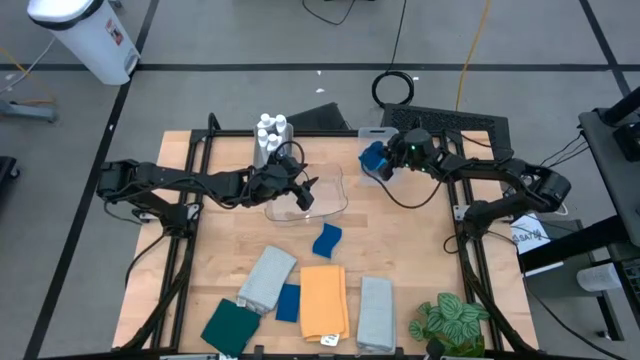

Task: Pick & Place Kitchen Items
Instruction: Put the blue sponge into the white bin

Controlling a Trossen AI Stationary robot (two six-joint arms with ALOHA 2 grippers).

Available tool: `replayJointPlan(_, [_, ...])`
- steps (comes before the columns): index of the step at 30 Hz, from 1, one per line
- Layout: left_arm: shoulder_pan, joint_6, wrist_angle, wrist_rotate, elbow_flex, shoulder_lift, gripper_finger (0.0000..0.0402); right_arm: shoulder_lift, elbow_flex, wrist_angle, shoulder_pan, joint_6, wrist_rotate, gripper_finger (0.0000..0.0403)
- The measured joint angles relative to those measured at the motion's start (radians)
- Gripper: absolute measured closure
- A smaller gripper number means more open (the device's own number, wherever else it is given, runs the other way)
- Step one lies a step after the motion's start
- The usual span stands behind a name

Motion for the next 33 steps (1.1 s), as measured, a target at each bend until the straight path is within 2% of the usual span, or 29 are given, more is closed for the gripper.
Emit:
replayJointPlan(21, [0.000,0.012,-0.002,0.000,0.000,0.000,0.0153,-0.032,0.000,0.074,0.028,-0.063,0.001,0.0399])
replayJointPlan(28, [0.000,0.025,-0.001,0.000,0.000,0.000,0.0153,-0.111,0.000,-0.057,0.029,-0.063,0.002,0.0399])
replayJointPlan(33, [0.000,0.024,-0.001,0.000,0.000,0.000,0.0153,-0.114,-0.001,-0.141,0.029,-0.071,-0.001,0.0399])
